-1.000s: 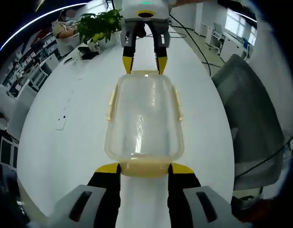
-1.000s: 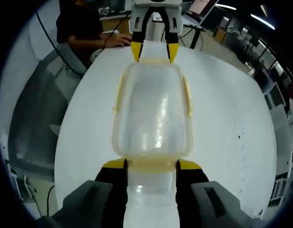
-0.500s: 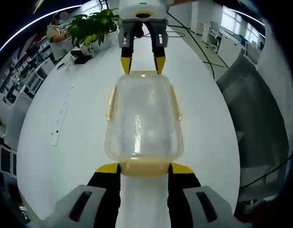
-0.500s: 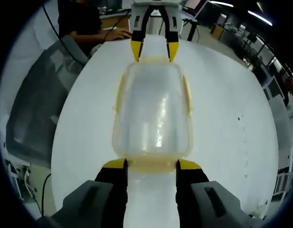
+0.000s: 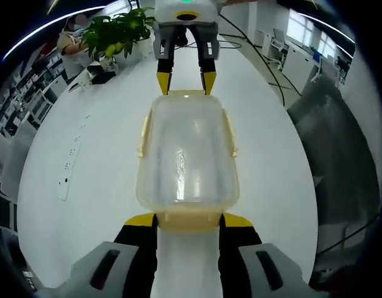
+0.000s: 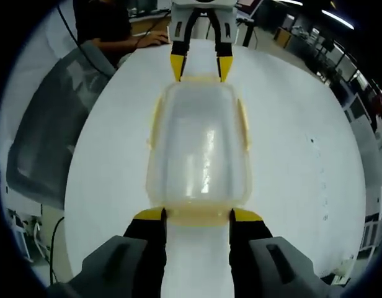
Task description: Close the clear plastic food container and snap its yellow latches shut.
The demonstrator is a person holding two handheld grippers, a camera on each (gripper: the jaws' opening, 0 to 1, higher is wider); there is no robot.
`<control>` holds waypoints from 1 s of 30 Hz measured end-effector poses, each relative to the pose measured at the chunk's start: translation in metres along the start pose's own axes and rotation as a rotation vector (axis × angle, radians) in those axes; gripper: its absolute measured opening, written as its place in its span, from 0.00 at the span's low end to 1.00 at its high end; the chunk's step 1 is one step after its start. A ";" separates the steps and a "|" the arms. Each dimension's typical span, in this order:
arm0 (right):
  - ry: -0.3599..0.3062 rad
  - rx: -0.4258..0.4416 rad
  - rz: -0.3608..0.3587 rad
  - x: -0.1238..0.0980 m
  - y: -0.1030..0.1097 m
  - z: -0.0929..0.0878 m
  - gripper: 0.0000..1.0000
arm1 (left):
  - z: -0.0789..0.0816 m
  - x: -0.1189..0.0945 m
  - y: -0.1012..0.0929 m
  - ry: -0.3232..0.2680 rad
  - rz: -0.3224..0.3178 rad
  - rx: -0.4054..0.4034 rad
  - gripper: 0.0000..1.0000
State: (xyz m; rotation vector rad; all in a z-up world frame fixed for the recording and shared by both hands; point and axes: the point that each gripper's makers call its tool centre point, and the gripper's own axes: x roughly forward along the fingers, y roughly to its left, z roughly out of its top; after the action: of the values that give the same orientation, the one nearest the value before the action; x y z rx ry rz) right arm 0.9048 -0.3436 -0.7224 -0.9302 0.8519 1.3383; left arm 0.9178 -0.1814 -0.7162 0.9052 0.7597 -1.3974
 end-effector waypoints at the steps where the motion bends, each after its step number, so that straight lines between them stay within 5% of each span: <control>1: 0.002 0.003 0.003 0.000 0.000 -0.001 0.36 | 0.000 0.001 0.000 -0.001 -0.002 0.001 0.32; 30: 0.034 0.005 0.037 0.000 0.001 -0.011 0.36 | 0.011 0.007 -0.002 -0.018 -0.038 -0.024 0.32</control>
State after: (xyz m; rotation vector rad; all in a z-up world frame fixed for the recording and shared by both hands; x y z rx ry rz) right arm 0.9040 -0.3532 -0.7268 -0.9396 0.9013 1.3550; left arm 0.9156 -0.1947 -0.7170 0.8624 0.7816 -1.4252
